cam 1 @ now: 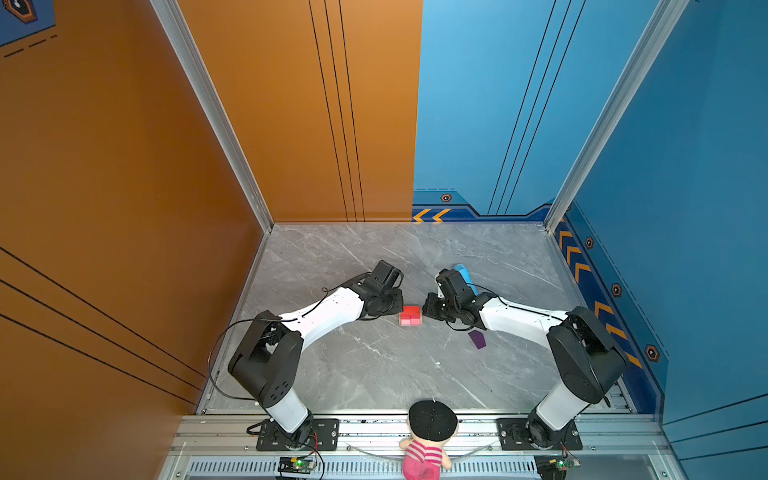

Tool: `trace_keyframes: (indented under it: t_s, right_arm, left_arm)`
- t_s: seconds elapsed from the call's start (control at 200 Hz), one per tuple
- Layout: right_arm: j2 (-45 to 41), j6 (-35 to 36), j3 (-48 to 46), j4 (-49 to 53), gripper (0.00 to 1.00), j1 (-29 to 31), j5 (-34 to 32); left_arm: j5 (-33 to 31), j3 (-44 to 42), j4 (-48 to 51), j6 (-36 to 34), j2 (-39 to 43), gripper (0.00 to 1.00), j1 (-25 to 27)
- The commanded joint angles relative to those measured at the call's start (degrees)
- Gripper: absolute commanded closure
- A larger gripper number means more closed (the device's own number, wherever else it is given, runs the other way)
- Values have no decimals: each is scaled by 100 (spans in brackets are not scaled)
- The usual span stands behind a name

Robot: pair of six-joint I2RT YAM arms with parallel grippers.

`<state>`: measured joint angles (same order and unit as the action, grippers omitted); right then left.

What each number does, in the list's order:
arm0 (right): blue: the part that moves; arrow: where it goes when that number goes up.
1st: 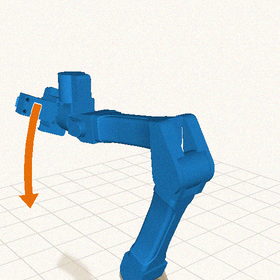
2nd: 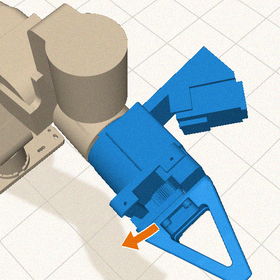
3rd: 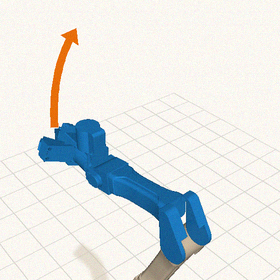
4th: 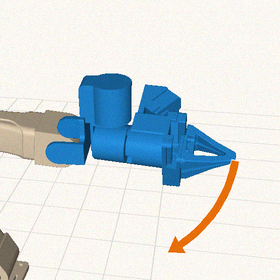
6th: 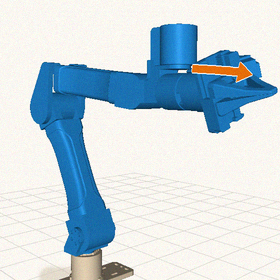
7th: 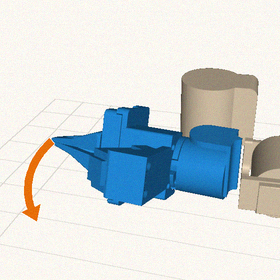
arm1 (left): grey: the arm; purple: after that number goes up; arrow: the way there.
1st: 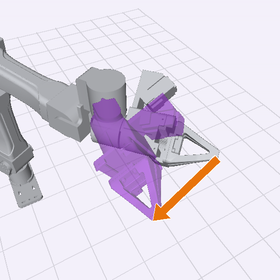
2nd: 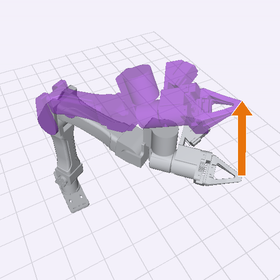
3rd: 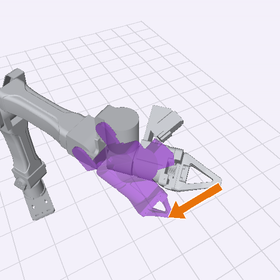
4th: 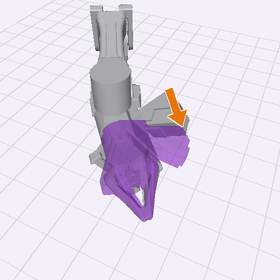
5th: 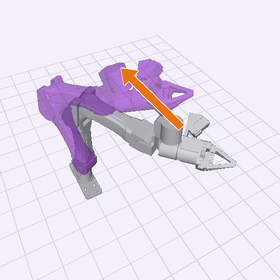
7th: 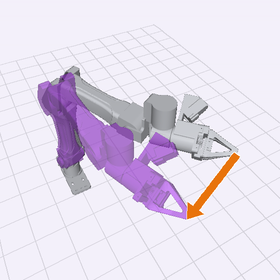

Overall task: Build the wood block tower
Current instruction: 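Lift both grippers away from the stack and swing them toward the purple block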

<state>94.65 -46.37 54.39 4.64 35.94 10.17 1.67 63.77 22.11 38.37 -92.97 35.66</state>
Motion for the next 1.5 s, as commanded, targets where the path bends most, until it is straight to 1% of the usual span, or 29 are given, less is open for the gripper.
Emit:
trace_keyframes:
  t_s: [0.0, 0.205, 0.335, 0.536, 0.706, 0.846, 0.921, 1.051, 1.126, 1.232, 1.277, 1.497]
  right_arm:
    - [-419, 58, -104, 336, 99, -65, -223]
    - [-1147, 190, -336, 756, 96, -148, -600]
    - [-1812, 234, -644, 989, 95, -235, -840]
    - [-2929, 322, -1092, 1496, 87, -375, -1159]
    - [-3664, 398, -1395, 2083, 78, -455, -1302]
    - [-4284, 431, -1615, 2731, 70, -521, -1467]
    - [-4659, 418, -1756, 2976, 61, -551, -1501]
    - [-5193, 355, -2022, 3249, 52, -605, -1501]
    - [-5354, 327, -2177, 3335, 44, -647, -1510]
    - [-5367, 311, -2354, 3359, 36, -740, -1459]
    - [-5321, 320, -2394, 3343, 33, -779, -1448]
    - [-5017, 397, -2499, 3123, 21, -947, -1316]
  left_arm:
    - [-168, -96, 171, -131, 312, 89, -25]
    - [-183, -128, 204, -389, 766, 89, 58]
    - [-280, -104, 271, -566, 1095, 86, 208]
    - [-461, -8, 362, -730, 1369, 82, 550]
    - [-507, 142, 399, -816, 1332, 76, 881]
    - [-534, 301, 400, -886, 1147, 71, 1162]
    - [-530, 397, 397, -901, 1005, 69, 1304]
    - [-510, 570, 392, -941, 704, 66, 1517]
    - [-476, 667, 391, -946, 544, 63, 1604]
    - [-431, 777, 393, -961, 367, 61, 1672]
    - [-420, 814, 398, -953, 316, 58, 1711]
    - [-374, 945, 398, -970, 113, 47, 1820]
